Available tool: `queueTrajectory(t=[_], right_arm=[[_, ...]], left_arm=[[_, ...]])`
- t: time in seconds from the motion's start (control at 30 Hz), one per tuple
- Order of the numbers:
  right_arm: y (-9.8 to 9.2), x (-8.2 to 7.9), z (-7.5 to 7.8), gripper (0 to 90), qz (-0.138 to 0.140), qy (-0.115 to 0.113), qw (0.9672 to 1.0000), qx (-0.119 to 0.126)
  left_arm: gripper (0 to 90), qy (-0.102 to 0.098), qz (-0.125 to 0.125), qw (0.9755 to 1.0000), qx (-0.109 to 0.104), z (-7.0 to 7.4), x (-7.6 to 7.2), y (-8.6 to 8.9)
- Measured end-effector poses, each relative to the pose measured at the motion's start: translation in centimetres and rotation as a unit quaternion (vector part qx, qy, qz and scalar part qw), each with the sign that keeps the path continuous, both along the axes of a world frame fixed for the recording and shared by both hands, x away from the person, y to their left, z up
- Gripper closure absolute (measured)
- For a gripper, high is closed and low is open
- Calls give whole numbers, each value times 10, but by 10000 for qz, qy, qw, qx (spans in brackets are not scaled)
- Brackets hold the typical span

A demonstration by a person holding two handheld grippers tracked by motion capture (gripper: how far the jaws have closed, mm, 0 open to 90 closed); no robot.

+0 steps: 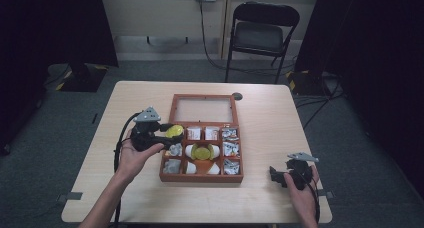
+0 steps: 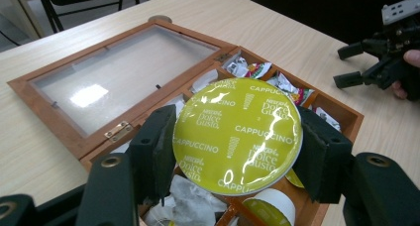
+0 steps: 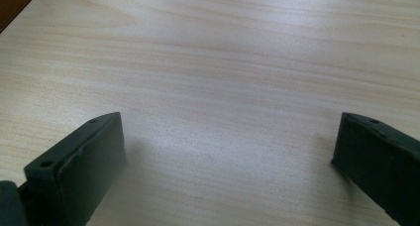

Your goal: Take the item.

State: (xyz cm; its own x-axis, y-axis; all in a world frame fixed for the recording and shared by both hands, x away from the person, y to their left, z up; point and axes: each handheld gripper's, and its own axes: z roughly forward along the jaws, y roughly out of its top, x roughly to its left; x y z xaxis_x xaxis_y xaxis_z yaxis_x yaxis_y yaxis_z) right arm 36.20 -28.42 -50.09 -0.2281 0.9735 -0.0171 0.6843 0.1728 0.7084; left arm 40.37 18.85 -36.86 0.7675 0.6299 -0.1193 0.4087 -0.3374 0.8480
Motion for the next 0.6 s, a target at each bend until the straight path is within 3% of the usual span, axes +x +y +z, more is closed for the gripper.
queueTrajectory(t=[0.6], right_arm=[[0,0,0,0,1,1,10000,0]], left_arm=[[395,-40,235,9997,-43,4,-2,23]])
